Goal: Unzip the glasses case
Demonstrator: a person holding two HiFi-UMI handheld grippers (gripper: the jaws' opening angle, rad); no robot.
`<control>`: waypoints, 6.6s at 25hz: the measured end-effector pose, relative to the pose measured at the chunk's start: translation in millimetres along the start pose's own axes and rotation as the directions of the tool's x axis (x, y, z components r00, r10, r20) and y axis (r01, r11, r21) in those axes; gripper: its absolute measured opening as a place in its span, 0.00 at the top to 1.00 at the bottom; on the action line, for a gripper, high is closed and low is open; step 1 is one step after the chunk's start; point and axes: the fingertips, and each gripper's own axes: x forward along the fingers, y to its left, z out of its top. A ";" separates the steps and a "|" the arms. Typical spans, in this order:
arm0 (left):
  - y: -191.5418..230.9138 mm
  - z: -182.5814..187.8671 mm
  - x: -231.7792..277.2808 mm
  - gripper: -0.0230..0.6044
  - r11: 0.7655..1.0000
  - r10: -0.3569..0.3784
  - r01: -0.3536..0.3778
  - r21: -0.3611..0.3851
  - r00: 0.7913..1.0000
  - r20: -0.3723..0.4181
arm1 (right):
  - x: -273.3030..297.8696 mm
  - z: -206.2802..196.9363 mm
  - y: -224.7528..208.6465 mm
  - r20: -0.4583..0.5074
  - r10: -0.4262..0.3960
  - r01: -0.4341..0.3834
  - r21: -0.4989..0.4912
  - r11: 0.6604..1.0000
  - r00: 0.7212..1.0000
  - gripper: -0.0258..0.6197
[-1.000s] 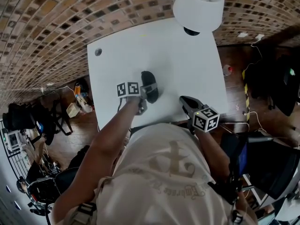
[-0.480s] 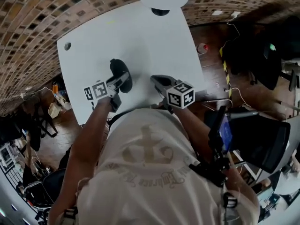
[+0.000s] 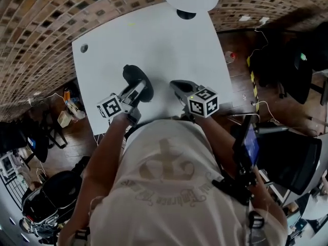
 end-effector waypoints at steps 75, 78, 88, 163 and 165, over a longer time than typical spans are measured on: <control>-113.9 101.6 -53.8 0.54 0.939 -0.305 0.334 -0.080 0.918 0.254 | 41.3 41.9 160.4 0.118 0.070 -0.003 -0.492 0.870 0.991 0.94; -114.9 99.6 -56.1 0.55 0.942 -0.307 0.330 -0.058 0.920 0.245 | 41.5 39.8 160.9 0.109 0.066 -0.003 -0.497 0.868 0.992 0.94; -113.7 98.4 -60.7 0.57 0.950 -0.290 0.309 -0.043 0.925 0.244 | 41.8 39.2 161.2 0.078 0.052 -0.003 -0.527 0.850 0.996 0.95; -90.8 14.7 -91.9 0.57 0.906 -0.141 0.262 0.332 0.927 -0.347 | 53.1 51.6 157.1 -0.011 -0.002 -0.006 -0.715 0.699 1.000 0.95; -89.3 9.4 -93.6 0.57 0.899 -0.126 0.268 0.346 0.916 -0.381 | 53.5 53.5 157.5 -0.007 0.004 -0.008 -0.718 0.696 1.000 0.95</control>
